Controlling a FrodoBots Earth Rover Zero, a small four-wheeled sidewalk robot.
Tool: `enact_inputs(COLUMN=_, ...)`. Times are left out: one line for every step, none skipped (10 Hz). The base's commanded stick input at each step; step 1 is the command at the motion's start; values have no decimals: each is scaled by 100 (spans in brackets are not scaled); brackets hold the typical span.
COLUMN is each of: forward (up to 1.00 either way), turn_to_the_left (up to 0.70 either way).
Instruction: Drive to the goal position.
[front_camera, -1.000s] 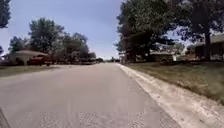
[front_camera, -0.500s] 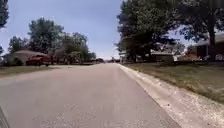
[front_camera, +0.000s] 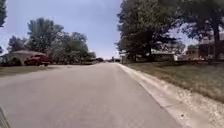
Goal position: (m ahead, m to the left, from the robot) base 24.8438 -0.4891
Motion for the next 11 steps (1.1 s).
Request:
enact_inputs(forward=70, turn_to_the_left=0)
enact_inputs(forward=70, turn_to_the_left=0)
enact_inputs(forward=70, turn_to_the_left=0)
enact_inputs(forward=70, turn_to_the_left=0)
enact_inputs(forward=70, turn_to_the_left=0)
enact_inputs(forward=70, turn_to_the_left=0)
enact_inputs(forward=70, turn_to_the_left=0)
enact_inputs(forward=70, turn_to_the_left=0)
enact_inputs(forward=70, turn_to_the_left=0)
enact_inputs(forward=70, turn_to_the_left=0)
enact_inputs(forward=70, turn_to_the_left=0)
